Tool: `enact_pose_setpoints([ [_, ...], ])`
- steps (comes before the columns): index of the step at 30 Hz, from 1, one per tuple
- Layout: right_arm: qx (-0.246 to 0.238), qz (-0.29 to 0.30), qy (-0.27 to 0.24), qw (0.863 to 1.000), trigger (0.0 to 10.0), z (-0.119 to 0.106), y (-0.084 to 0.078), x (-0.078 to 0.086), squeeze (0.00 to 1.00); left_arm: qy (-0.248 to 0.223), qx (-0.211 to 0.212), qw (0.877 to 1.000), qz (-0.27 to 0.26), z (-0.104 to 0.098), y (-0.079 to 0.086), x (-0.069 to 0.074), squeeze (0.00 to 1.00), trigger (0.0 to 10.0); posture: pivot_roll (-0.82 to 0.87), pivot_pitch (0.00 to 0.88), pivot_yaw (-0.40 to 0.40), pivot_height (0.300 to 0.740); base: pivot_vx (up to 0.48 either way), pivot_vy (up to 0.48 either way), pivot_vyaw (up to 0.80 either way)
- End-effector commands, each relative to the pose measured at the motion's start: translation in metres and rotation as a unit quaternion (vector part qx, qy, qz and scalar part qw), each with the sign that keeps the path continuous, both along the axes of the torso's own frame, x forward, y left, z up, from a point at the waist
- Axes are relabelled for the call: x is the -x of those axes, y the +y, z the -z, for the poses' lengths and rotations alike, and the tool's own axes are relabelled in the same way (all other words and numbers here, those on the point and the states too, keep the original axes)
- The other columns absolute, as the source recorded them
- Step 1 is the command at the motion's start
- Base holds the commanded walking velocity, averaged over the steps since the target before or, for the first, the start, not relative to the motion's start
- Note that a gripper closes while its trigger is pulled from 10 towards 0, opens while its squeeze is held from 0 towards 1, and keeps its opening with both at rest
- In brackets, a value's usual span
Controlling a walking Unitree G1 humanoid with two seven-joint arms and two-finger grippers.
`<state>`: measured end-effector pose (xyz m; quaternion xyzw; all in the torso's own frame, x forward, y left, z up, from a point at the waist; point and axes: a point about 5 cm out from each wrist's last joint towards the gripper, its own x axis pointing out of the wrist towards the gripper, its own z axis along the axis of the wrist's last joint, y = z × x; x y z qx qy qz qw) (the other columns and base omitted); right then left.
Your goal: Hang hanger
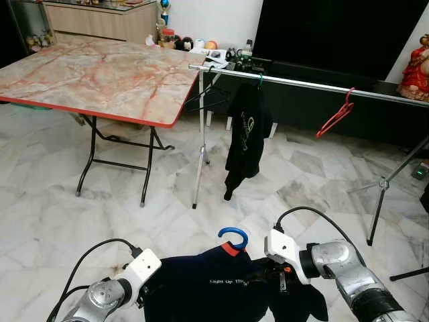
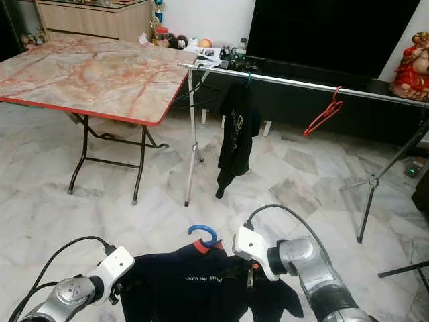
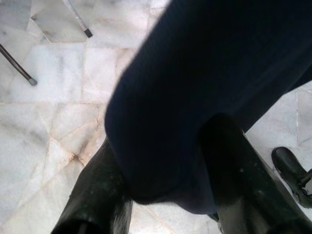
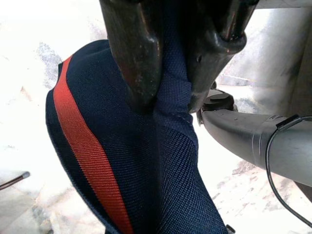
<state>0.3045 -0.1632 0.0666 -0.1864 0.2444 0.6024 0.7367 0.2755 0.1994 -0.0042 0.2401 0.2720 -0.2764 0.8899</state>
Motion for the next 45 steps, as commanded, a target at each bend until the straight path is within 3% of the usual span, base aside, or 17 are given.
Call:
enact_pose_setpoints([
  [1,-0.006,0.007,-0.014,1.000,10.0,-0.007,-0.003,-0.003,0.00,0.014,-0.006,1.000,0.003,0.004,0.002,0.005,0.00,0.0,0.14,0.000,-0.129,0.740,0.000,0.000,0.00],
  [22,-0.017,0.015,-0.019,1.000,10.0,-0.003,0.006,-0.003,0.00,-0.011,-0.003,0.999,-0.036,-0.002,0.008,-0.002,0.00,0.0,0.16,0.000,-0.132,0.740,0.000,0.000,0.00],
  [31,-0.026,0.058,-0.049,0.997,10.0,-0.007,0.006,-0.011,0.00,-0.014,0.009,0.998,-0.055,-0.003,0.012,-0.003,0.00,0.0,0.17,0.000,-0.129,0.740,0.000,0.000,0.00],
  [37,-0.004,0.111,-0.082,0.990,10.0,-0.011,-0.004,-0.020,0.00,-0.012,-0.022,0.990,-0.141,-0.001,0.030,-0.003,0.00,0.0,0.15,0.000,-0.126,0.740,0.000,0.000,0.00],
  [39,0.000,0.137,-0.095,0.986,10.0,-0.014,-0.012,-0.024,0.00,-0.001,-0.037,0.978,-0.204,0.001,0.041,-0.001,0.00,0.0,0.15,0.000,-0.127,0.740,0.000,0.000,0.00],
  [44,-0.006,0.154,-0.111,0.982,10.0,-0.018,-0.014,-0.028,0.00,0.023,-0.059,0.973,-0.220,0.008,0.046,0.006,0.00,0.0,0.15,0.000,-0.126,0.740,0.000,0.000,0.00],
  [45,-0.013,0.170,-0.126,0.977,10.0,-0.022,-0.014,-0.031,0.00,0.048,-0.072,0.971,-0.225,0.014,0.049,0.012,0.00,0.0,0.15,0.000,-0.127,0.740,0.000,0.000,0.00],
])
